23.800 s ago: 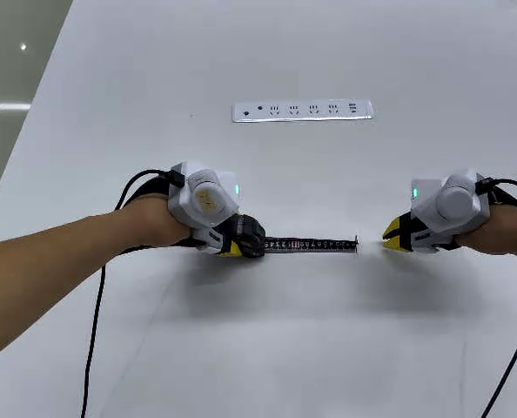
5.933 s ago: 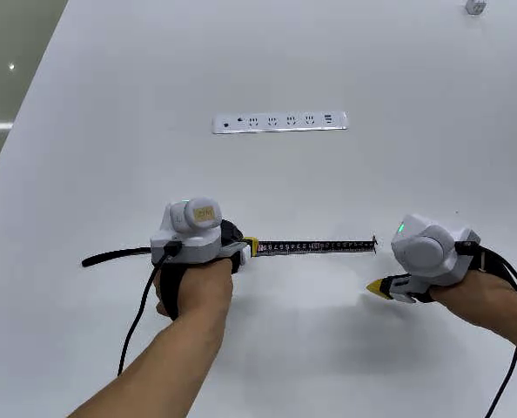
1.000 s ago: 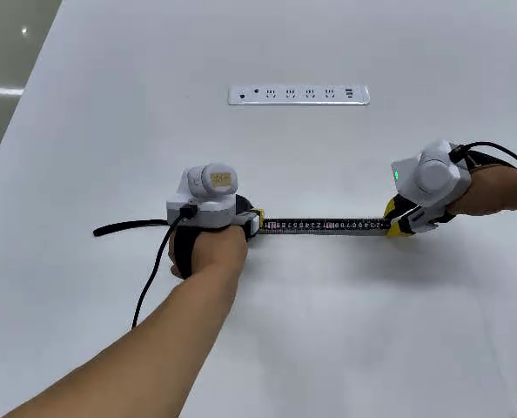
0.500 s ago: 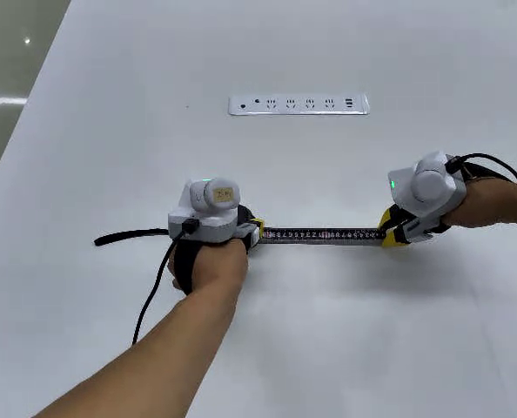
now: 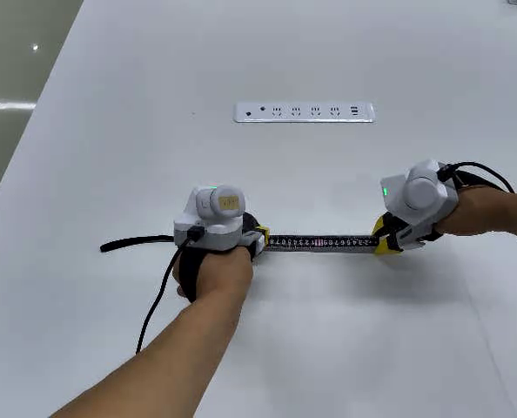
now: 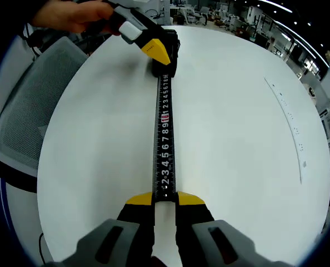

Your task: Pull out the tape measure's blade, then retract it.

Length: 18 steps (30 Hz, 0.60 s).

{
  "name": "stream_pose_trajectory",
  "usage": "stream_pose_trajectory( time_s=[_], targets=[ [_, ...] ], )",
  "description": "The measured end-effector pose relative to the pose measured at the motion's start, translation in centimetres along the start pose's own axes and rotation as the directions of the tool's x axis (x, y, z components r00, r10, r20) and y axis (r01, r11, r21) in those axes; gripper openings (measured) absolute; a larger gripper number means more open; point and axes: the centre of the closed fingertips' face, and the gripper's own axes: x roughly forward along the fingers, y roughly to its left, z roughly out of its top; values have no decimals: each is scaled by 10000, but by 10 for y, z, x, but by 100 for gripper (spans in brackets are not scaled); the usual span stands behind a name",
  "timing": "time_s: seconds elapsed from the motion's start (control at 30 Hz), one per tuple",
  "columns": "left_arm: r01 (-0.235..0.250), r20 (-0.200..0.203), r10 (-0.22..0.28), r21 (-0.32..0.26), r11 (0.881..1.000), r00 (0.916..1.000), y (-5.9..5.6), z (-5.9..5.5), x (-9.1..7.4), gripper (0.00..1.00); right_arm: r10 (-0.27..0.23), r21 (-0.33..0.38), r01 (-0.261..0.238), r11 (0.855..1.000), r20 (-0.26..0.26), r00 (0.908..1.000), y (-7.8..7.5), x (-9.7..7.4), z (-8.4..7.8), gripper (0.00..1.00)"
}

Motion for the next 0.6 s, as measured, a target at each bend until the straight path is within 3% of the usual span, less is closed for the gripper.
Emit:
stream_pose_trajectory(
  time_s=[0.6],
  targets=[
    [89,-10,-89,-21,10000,10000,0,0,1,61,-69,171,66,9998,165,9998,-2,7,21,12]
  ],
)
